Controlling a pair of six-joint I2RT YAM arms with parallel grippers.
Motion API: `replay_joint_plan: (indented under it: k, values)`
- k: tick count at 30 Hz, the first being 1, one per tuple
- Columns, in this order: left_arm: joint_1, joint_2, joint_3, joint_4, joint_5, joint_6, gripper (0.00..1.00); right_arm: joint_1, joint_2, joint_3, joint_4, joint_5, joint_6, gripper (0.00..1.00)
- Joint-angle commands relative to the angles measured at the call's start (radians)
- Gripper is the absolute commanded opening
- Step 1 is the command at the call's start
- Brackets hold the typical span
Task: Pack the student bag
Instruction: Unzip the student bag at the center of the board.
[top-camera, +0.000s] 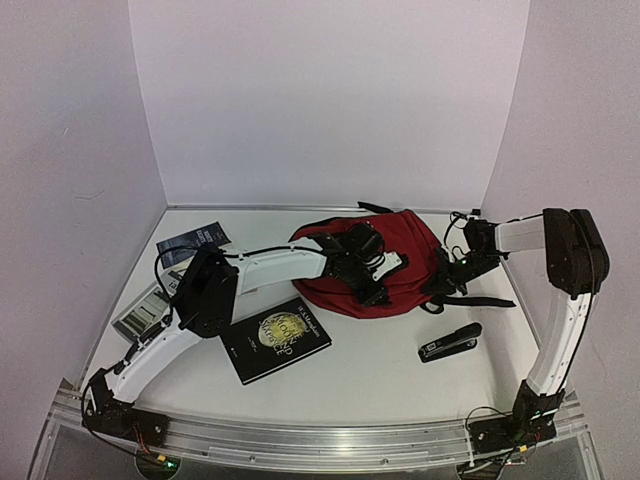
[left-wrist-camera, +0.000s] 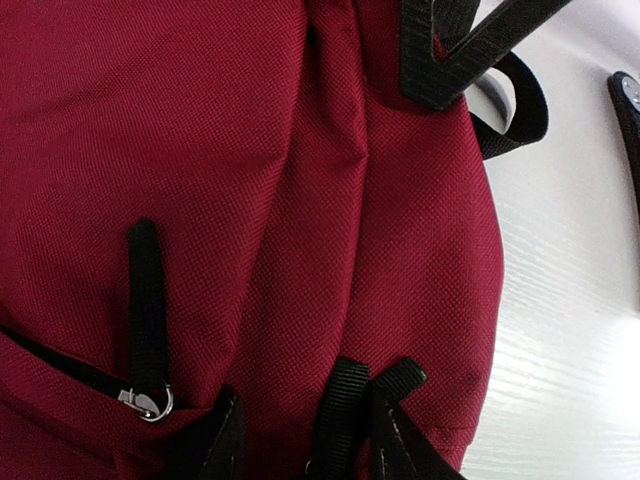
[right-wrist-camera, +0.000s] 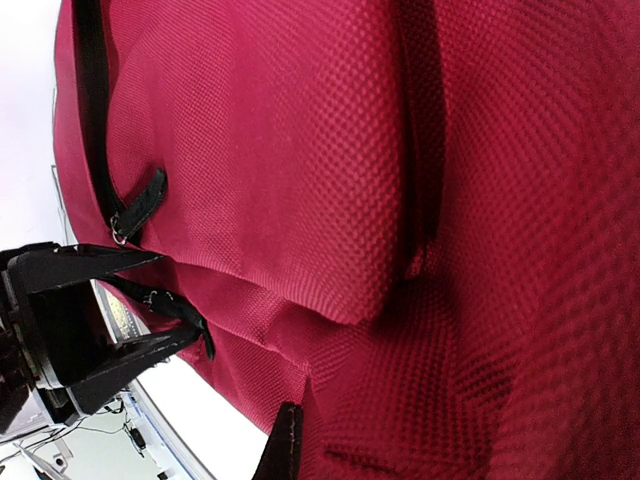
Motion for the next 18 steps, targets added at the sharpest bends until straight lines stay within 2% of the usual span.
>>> replay_joint_plan:
  k: [1,12,15,18]
  values:
    - [-0.002,0.019,0.041,-0.014,-0.087,-0.021,0.37,0.014,-0.006,-0.004,-0.009,-0.016,-0.009,0.00]
    - [-0.001,-0.158,-0.140,0.153,-0.103,-0.103,0.06,0.014,0.003,-0.001,-0.010,0.040,-0.007,0.00]
    - [-0.001,-0.191,-0.184,0.180,-0.116,-0.124,0.00,0.011,0.004,0.001,-0.010,0.057,-0.007,0.00]
    - [-0.001,-0.234,-0.241,0.222,-0.121,-0.135,0.00,0.009,0.005,0.003,-0.010,0.079,-0.006,0.00]
